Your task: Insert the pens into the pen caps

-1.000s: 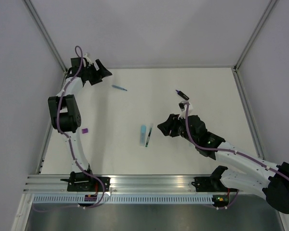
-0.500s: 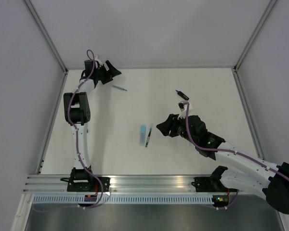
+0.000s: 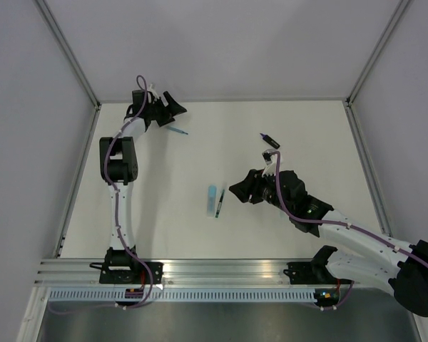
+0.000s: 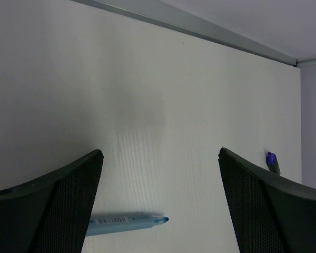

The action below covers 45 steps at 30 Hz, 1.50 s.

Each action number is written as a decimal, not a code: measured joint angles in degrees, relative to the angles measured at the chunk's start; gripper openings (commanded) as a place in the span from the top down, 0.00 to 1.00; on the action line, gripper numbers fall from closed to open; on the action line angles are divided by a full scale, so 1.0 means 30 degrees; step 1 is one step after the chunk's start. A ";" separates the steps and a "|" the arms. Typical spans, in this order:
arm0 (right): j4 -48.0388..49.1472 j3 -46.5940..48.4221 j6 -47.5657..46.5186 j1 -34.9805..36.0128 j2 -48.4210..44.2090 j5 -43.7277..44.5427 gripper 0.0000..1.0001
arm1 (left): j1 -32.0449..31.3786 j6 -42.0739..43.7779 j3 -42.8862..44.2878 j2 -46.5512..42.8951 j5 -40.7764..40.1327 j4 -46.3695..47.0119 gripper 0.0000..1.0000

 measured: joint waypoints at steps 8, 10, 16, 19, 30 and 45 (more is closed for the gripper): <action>0.0029 0.0000 0.0124 0.0036 0.0000 -0.0226 0.45 | -0.1209 0.1370 0.0000 -0.0962 -0.0583 -0.3432 0.06; 0.0029 0.0000 0.0146 0.0036 0.0000 -0.0270 0.45 | -0.1479 0.1887 -0.0554 -0.1603 -0.0867 -0.4626 0.06; 0.0029 0.0000 0.0233 0.0036 0.0000 -0.0299 0.45 | -0.1872 0.3876 -0.2025 -0.3344 -0.2623 -0.7745 0.05; 0.0029 0.0000 0.0233 0.0036 0.0000 -0.0299 0.45 | -0.1814 0.5071 -0.2098 -0.3774 -0.4189 -0.9049 0.04; 0.0036 0.0000 0.0240 0.0036 0.0372 -0.0423 0.45 | -0.1639 0.8131 -0.2178 -0.4962 -1.0178 -1.1249 0.04; 0.0036 0.0000 0.0270 0.0168 0.0736 -0.1013 0.45 | 0.0364 0.4226 -0.2572 -0.9253 -1.6203 -1.5868 0.12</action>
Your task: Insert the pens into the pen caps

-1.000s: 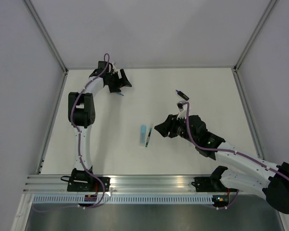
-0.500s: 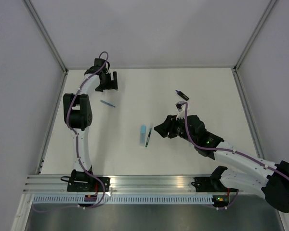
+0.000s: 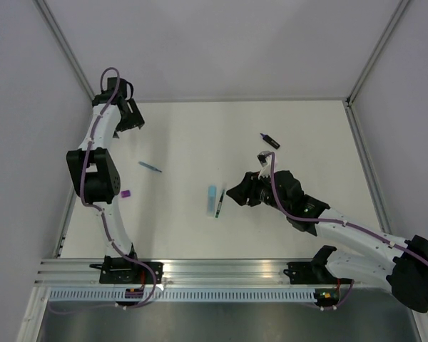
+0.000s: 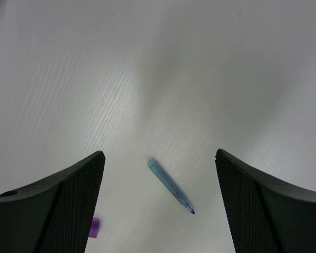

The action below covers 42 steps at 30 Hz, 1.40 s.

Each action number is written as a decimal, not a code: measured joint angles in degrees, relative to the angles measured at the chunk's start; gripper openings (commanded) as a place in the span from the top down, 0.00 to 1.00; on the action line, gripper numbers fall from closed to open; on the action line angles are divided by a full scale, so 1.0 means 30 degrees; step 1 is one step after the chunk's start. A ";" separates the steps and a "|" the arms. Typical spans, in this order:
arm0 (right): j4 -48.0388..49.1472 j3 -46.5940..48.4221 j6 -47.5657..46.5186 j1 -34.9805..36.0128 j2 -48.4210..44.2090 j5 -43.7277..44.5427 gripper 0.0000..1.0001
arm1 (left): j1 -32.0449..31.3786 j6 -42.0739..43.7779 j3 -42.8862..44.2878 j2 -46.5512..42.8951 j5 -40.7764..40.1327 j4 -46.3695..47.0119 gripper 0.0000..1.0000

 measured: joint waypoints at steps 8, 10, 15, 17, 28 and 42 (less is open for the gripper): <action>-0.0007 0.0000 0.0102 0.0087 -0.0073 -0.0146 0.46 | 0.1195 -0.4291 -0.4889 -0.1982 0.1756 -0.1209 0.20; -0.0015 0.0000 0.0138 0.0087 -0.0131 -0.0204 0.45 | 0.1515 -0.5872 -0.7890 -0.2776 0.3497 -0.0423 0.21; -0.0036 0.0000 0.0138 0.0124 -0.0372 -0.0182 0.45 | 0.1931 -0.8947 -1.0987 -0.3402 0.6076 0.0087 0.27; -0.0036 0.0000 0.0153 0.0124 -0.0408 -0.0255 0.45 | 0.1865 -0.9508 -1.1009 -0.3599 0.6594 0.0452 0.28; -0.0029 0.0000 0.0364 0.0175 -0.0976 -0.0699 0.45 | 0.1683 -0.9821 -1.0863 -0.3971 0.5661 0.0372 0.26; -0.0029 0.0000 0.0517 0.0211 -0.1093 -0.0845 0.45 | 0.1231 -0.2951 -1.0040 -0.4750 0.6958 0.1224 0.00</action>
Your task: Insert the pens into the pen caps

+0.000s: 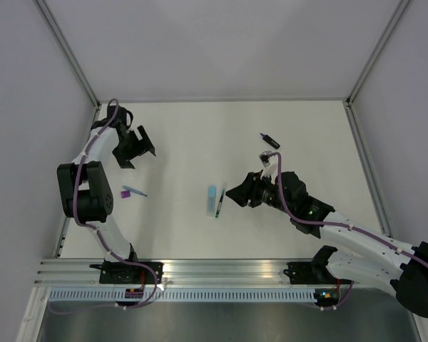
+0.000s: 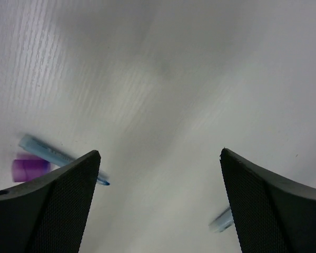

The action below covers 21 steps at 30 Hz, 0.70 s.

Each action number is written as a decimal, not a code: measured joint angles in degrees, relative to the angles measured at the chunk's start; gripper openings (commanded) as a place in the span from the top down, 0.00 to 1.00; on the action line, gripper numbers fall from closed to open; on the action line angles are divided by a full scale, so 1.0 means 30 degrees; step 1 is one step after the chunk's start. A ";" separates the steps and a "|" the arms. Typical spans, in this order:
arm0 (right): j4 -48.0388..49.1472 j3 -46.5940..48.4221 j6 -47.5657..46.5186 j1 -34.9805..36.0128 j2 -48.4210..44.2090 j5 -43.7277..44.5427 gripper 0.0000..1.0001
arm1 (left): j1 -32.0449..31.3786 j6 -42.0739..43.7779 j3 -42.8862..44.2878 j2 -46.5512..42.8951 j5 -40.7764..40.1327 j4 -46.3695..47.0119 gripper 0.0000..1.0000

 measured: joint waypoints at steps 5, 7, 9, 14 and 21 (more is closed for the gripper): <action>0.0022 0.0000 0.0146 0.0000 -0.0262 -0.0211 0.45 | -0.2871 0.6193 0.2317 -0.1202 -0.1894 -0.0306 0.00; 0.0029 0.0000 0.0153 0.0000 -0.0364 -0.0255 0.45 | -0.5151 0.9092 0.2579 -0.1778 -0.3359 0.0357 0.00; 0.0015 0.0000 0.0146 0.0000 -0.0364 -0.0248 0.45 | -0.7023 1.1242 0.2331 -0.2295 -0.4554 0.0794 0.00; 0.0029 0.0000 0.0146 0.0000 -0.0233 -0.0255 0.45 | -0.7832 1.4338 0.1479 -0.2776 -0.8080 0.1479 0.00; 0.0029 0.0000 0.0160 0.0007 0.0255 -0.0284 0.45 | -0.7140 1.6240 -0.0335 -0.2550 -1.1205 0.2477 0.00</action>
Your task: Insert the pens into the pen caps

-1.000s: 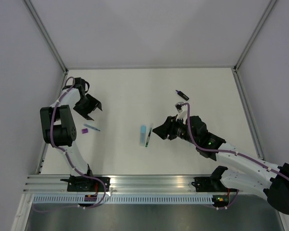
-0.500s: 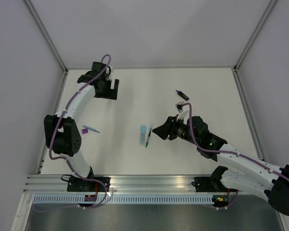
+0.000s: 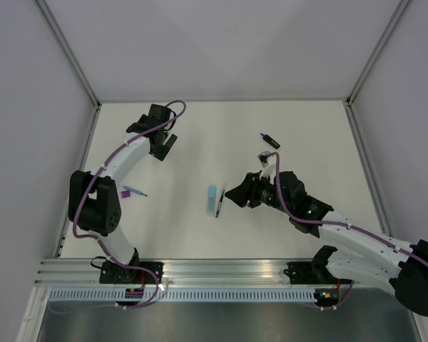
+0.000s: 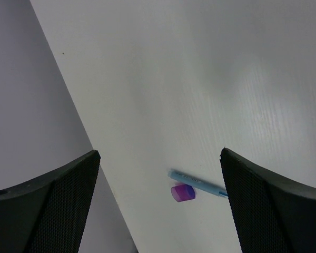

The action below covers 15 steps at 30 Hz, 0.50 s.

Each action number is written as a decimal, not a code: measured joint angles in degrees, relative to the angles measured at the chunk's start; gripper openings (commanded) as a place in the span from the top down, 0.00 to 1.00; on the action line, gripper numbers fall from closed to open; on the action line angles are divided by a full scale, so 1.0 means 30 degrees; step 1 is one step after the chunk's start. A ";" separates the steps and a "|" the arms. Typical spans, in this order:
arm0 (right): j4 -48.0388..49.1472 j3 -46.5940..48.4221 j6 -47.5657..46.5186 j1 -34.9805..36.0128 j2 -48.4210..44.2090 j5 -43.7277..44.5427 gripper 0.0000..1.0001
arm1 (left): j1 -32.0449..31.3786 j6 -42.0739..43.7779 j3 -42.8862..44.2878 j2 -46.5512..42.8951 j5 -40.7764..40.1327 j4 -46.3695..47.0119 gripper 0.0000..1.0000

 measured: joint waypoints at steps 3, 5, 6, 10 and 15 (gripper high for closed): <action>0.0007 0.0000 0.0029 0.0022 0.0095 -0.0058 0.46 | -0.0029 0.0503 -0.0510 0.0044 0.0000 0.0546 0.00; 0.0029 0.0000 0.0080 0.0029 0.0146 -0.0160 0.45 | 0.0044 0.0583 -0.0517 0.0044 0.0284 0.0933 0.00; 0.0095 0.0000 0.0124 0.0029 0.0175 -0.0226 0.45 | 0.0109 0.0590 -0.0510 0.0022 0.0423 0.1195 0.00; 0.0291 0.0000 0.0168 0.0029 0.0240 -0.0255 0.46 | 0.0452 0.1457 -0.0954 -0.0583 0.2200 0.1552 0.01; 0.0284 0.0000 0.0124 0.0029 0.0255 -0.0131 0.46 | 0.0940 0.3446 -0.1290 -0.1239 0.3898 0.0692 0.20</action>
